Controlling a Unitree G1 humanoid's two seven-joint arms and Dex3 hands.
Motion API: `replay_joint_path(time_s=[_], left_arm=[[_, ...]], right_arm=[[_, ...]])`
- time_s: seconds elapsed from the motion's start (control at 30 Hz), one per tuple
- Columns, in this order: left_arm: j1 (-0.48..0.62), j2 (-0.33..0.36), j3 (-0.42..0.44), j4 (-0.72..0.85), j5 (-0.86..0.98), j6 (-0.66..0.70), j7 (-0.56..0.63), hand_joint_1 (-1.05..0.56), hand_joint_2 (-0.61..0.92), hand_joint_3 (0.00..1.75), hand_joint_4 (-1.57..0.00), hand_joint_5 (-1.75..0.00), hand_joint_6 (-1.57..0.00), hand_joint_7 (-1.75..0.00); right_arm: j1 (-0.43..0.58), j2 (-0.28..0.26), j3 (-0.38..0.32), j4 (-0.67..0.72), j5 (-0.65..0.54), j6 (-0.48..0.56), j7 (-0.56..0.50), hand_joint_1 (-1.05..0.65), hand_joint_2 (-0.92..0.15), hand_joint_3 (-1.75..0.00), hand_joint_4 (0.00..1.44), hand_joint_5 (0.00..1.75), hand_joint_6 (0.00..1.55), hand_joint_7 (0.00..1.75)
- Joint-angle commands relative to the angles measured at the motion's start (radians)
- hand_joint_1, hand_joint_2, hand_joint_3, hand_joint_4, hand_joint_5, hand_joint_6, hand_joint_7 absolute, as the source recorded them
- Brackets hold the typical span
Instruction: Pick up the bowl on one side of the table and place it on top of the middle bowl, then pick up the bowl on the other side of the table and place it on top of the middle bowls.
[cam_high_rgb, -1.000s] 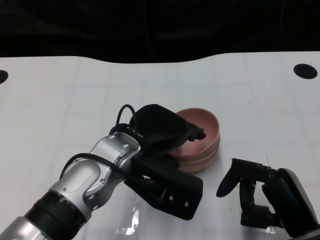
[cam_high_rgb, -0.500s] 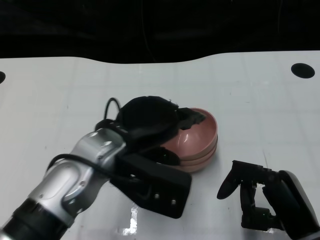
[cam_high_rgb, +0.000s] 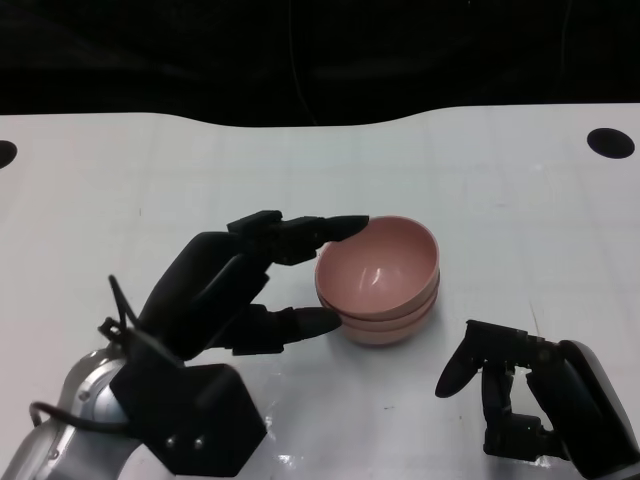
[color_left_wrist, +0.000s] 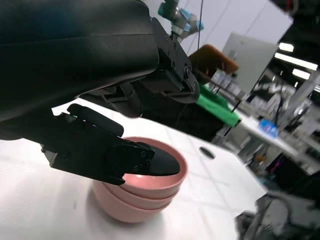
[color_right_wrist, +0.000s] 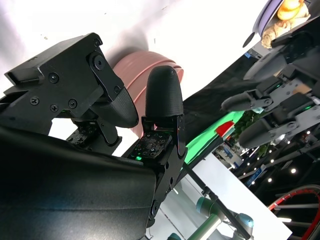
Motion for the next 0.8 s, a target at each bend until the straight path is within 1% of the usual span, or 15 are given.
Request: replay_joint_path(time_s=[0.03,0.13,0.17,0.23,0.33,0.4,0.43,0.47,0.53,0.6,0.63,0.67,0.73,0.8], left_arm=[[0.064,-0.025,0.047,-0.022,-0.089,-0.030,0.018,-0.35,0.92,0.25,-0.36,-1.13,-0.68,-0.22],[0.106,-0.046,0.072,-0.023,-0.139,-0.051,0.018,-0.33,0.92,0.27,-0.46,-1.20,-0.77,-0.29],[0.123,-0.054,0.080,-0.028,-0.167,-0.047,0.009,-0.33,0.92,0.28,-0.47,-1.21,-0.78,-0.30],[0.153,-0.071,0.091,-0.039,-0.213,-0.040,-0.002,-0.31,0.92,0.29,-0.51,-1.28,-0.79,-0.39],[0.207,-0.095,0.103,-0.067,-0.277,-0.027,-0.016,-0.27,0.92,0.28,-0.56,-1.38,-0.71,-0.71],[0.239,-0.106,0.108,-0.084,-0.309,-0.023,-0.026,-0.25,0.92,0.30,-0.60,-1.40,-0.67,-0.87],[0.255,-0.111,0.111,-0.093,-0.322,-0.021,-0.029,-0.24,0.88,0.38,-0.61,-1.44,-0.64,-1.01],[0.272,-0.116,0.113,-0.104,-0.335,-0.014,-0.032,-0.23,0.84,0.47,-0.62,-1.42,-0.62,-1.05],[0.305,-0.124,0.116,-0.131,-0.355,0.002,-0.039,-0.22,0.80,0.54,-0.63,-1.42,-0.61,-1.08],[0.335,-0.129,0.119,-0.166,-0.381,0.027,-0.050,-0.19,0.72,0.70,-0.63,-1.46,-0.59,-1.14],[0.350,-0.130,0.122,-0.185,-0.398,0.044,-0.057,-0.17,0.64,0.84,-0.64,-1.48,-0.59,-1.18],[0.361,-0.132,0.124,-0.201,-0.412,0.060,-0.063,-0.16,0.60,0.91,-0.64,-1.49,-0.59,-1.20],[0.386,-0.136,0.127,-0.234,-0.439,0.098,-0.073,-0.15,0.55,0.99,-0.66,-1.51,-0.61,-1.24],[0.402,-0.145,0.131,-0.251,-0.469,0.134,-0.082,-0.14,0.54,1.03,-0.68,-1.51,-0.63,-1.26]], right_arm=[[0.001,-0.014,-0.008,-0.007,0.010,-0.002,0.004,-0.10,-0.16,-1.59,0.92,1.75,0.85,1.36],[0.000,-0.015,-0.010,-0.004,0.009,-0.009,0.000,-0.10,-0.16,-1.59,0.91,1.75,0.85,1.36],[0.000,-0.015,-0.011,-0.004,0.010,-0.008,0.001,-0.10,-0.16,-1.59,0.91,1.75,0.85,1.36],[0.001,-0.016,-0.012,-0.007,0.012,-0.005,0.004,-0.10,-0.16,-1.59,0.91,1.75,0.85,1.37],[0.002,-0.020,-0.016,-0.006,0.016,-0.007,0.009,-0.10,-0.16,-1.60,0.91,1.75,0.85,1.36],[0.002,-0.021,-0.016,-0.001,0.018,-0.011,0.009,-0.10,-0.16,-1.59,0.91,1.75,0.85,1.37],[0.002,-0.021,-0.016,-0.001,0.016,-0.011,0.008,-0.10,-0.16,-1.59,0.91,1.75,0.85,1.37],[0.004,-0.022,-0.016,0.000,0.014,-0.012,0.007,-0.10,-0.16,-1.59,0.91,1.75,0.85,1.37],[0.008,-0.022,-0.016,0.001,0.014,-0.017,0.003,-0.10,-0.16,-1.59,0.91,1.75,0.85,1.37],[0.011,-0.021,-0.016,0.001,0.014,-0.021,0.000,-0.09,-0.17,-1.59,0.90,1.75,0.85,1.36],[0.013,-0.020,-0.016,-0.003,0.016,-0.017,0.002,-0.09,-0.17,-1.59,0.90,1.75,0.85,1.36],[0.014,-0.019,-0.016,-0.007,0.018,-0.013,0.006,-0.09,-0.17,-1.59,0.90,1.75,0.85,1.36],[0.019,-0.021,-0.016,-0.014,0.024,-0.010,0.013,-0.09,-0.17,-1.58,0.90,1.75,0.85,1.36],[0.024,-0.025,-0.020,-0.021,0.030,-0.010,0.019,-0.09,-0.17,-1.58,0.90,1.75,0.84,1.36]])
